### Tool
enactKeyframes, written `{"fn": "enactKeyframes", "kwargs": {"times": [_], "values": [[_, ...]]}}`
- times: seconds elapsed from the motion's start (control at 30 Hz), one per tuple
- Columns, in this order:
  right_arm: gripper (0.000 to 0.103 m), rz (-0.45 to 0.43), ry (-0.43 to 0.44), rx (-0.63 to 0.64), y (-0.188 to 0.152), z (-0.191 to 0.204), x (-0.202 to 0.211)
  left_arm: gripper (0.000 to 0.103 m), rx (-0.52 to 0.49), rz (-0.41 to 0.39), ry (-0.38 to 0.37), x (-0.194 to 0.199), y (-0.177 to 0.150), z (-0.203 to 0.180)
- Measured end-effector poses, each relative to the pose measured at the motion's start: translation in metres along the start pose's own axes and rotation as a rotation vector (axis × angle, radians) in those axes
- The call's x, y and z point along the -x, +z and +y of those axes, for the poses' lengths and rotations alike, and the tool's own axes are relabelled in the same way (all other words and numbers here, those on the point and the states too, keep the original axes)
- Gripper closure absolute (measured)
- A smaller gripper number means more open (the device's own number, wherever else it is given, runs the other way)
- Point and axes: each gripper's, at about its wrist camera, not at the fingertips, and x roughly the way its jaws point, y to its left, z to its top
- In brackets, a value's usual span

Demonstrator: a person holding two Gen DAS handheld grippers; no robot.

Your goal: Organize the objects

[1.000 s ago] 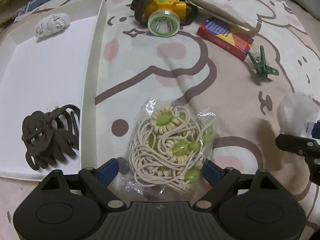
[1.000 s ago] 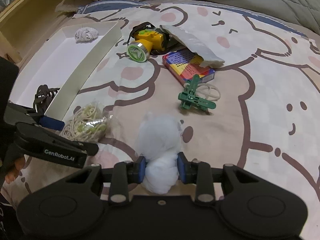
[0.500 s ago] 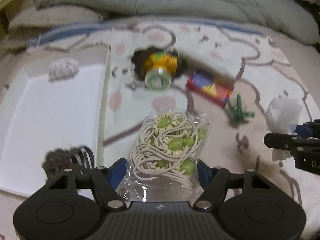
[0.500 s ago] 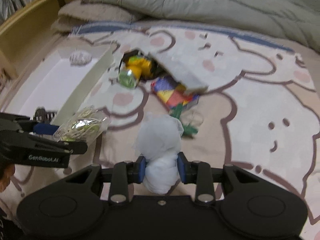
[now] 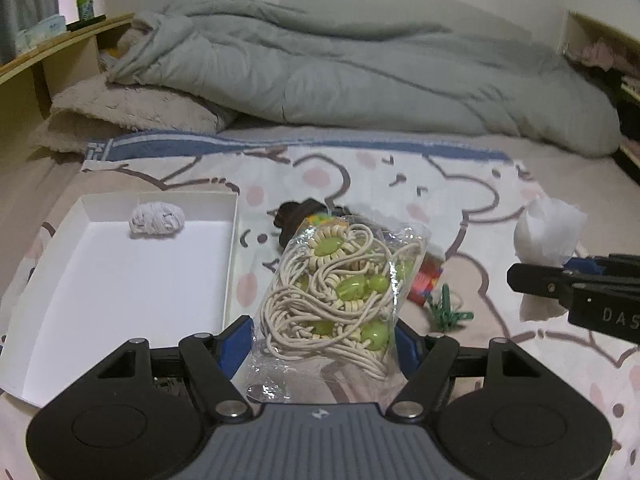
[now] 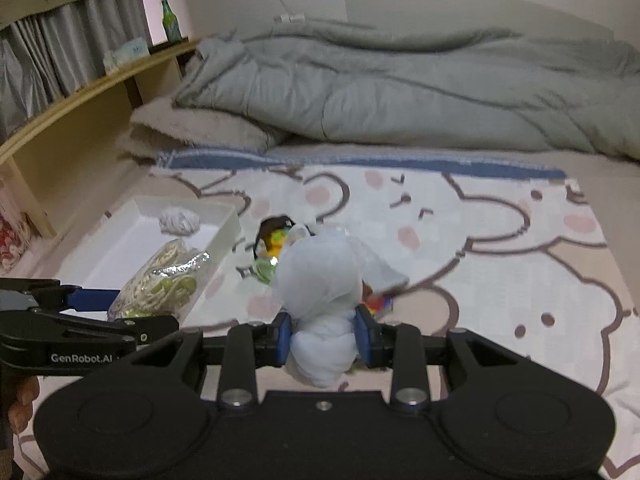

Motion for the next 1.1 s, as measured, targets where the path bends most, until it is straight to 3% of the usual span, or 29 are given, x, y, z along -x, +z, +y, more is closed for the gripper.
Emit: {"fn": "enactKeyframes", "kwargs": {"times": [0.5,1.1], "values": [[0.070,-0.091,-0.015,0.025,0.009,0.021,0.010,0.031,0.052,-0.075,0.047,0.024,0.005,0.034],[0.069,-0.087,0.085,0.082,0.017,0.091,-0.012,0.031,0.139,-0.065,0.150,0.040,-0.004,0.106]]}}
